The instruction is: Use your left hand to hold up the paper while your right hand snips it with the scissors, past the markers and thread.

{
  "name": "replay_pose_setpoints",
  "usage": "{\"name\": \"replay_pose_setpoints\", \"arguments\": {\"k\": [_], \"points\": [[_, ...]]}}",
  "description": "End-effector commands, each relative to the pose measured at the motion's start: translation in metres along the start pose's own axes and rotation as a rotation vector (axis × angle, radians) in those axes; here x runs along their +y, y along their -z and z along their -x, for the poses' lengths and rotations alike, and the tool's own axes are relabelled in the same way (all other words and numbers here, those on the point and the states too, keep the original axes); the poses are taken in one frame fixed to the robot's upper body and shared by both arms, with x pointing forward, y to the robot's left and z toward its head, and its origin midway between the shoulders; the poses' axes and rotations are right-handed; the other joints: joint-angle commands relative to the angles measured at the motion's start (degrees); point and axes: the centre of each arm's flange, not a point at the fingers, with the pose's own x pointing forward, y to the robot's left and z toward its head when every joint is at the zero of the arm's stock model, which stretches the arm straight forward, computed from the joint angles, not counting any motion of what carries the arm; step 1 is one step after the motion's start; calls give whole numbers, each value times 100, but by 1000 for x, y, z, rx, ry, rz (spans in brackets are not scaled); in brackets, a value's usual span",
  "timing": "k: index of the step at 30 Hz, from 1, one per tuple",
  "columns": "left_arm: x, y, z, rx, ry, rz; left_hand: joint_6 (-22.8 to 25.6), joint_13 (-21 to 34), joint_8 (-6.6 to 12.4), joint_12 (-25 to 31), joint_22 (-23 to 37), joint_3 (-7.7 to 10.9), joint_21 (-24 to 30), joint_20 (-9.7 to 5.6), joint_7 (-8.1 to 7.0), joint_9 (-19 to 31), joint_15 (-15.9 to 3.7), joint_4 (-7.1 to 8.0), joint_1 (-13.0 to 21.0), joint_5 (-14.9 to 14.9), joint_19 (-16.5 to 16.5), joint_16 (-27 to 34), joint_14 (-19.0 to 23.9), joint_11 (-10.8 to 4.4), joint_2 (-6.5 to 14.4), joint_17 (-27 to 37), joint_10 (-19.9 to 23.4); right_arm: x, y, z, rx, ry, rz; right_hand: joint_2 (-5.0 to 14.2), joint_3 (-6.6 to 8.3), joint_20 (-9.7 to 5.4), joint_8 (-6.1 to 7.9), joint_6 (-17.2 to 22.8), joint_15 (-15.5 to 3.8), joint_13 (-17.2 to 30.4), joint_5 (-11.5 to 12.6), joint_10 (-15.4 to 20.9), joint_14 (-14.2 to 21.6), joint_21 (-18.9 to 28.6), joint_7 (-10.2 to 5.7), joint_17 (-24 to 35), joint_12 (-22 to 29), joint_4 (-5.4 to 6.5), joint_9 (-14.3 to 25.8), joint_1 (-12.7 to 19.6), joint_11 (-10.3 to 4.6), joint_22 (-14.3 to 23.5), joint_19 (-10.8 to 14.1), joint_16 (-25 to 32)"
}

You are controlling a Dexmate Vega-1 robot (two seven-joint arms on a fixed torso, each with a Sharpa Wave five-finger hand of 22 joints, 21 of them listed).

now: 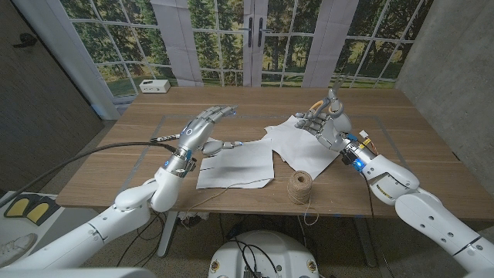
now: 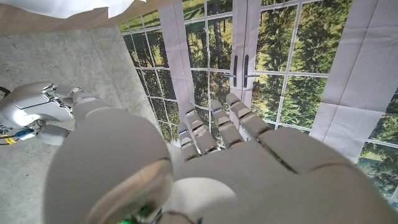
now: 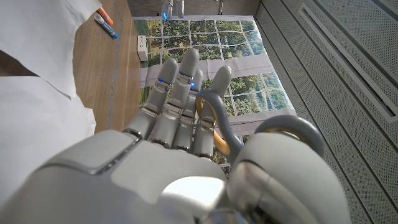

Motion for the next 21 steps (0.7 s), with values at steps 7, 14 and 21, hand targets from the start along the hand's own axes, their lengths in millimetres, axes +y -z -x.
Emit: {"name": "replay_pose_setpoints", "arguments": {"k": [7, 14, 21], "points": [[-16, -5, -22, -35, 147, -104, 317, 11, 111, 31, 8, -3, -1, -48, -29, 24, -970, 2, -41, -28, -28, 17, -92, -3, -9, 15, -26, 0, -3, -1, 16, -24, 20, 50, -22, -15, 42, -340, -561, 5, 39, 446, -290, -55, 293, 8, -61, -60, -6, -3, -54, 21, 57, -36], [-27, -7, -29, -58, 186, -132, 366, 11, 118, 33, 7, 16, -2, -42, 16, 22, -978, -18, 1, -9, -36, 13, -120, -5, 3, 13, -30, -3, -3, -3, 18, -29, 15, 61, -22, -5, 59, -345, -556, 9, 35, 432, -278, -92, 312, 3, -79, -74, -3, -8, -38, 21, 70, -34], [-32, -18, -37, -86, 230, -248, 381, 11, 97, 31, 7, 116, -17, -8, -63, 17, -961, -102, 220, 112, -98, -3, -209, -5, 100, 10, -52, -4, -2, -3, 20, -33, 14, 81, -12, -2, 71, -355, -551, 10, 34, 434, -299, -121, 313, 3, -88, -89, -1, 3, -49, 22, 70, -42]]}}
